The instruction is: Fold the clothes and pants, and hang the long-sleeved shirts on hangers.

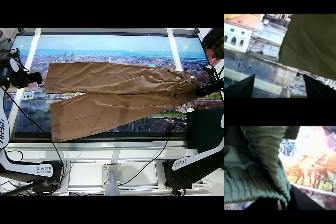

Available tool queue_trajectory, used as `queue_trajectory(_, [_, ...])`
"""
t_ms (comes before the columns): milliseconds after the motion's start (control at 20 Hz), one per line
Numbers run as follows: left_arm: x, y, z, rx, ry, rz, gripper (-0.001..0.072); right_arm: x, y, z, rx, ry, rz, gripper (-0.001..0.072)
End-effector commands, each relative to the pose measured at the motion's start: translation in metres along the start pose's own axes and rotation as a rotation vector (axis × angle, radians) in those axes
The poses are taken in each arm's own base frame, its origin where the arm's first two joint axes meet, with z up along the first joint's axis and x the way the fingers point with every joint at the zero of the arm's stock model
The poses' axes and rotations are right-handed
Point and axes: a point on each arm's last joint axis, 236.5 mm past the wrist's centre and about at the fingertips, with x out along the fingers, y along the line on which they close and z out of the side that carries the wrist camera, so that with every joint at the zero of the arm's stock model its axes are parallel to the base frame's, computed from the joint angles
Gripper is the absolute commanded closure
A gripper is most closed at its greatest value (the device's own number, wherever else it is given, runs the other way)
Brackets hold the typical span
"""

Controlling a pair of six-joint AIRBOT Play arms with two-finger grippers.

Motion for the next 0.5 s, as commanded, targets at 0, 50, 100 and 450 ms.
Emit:
queue_trajectory(0, [-0.001, -0.003, -0.013, 0.016, 0.053, 0.004, 0.0017, -0.006, -0.004, 0.004, 0.116, -0.018, -0.019, 0.0678])
queue_trajectory(50, [-0.002, -0.002, -0.021, 0.057, 0.086, 0.009, 0.0121, -0.010, -0.004, 0.006, 0.179, -0.023, -0.019, 0.0679])
queue_trajectory(100, [-0.004, 0.001, -0.032, 0.111, 0.134, 0.012, 0.0296, -0.012, -0.001, 0.004, 0.227, -0.014, -0.008, 0.0680])
queue_trajectory(450, [-0.038, 0.010, -0.069, 0.164, 0.198, -0.043, 0.0511, -0.036, 0.039, 0.016, 0.338, -0.060, 0.249, 0.0679])
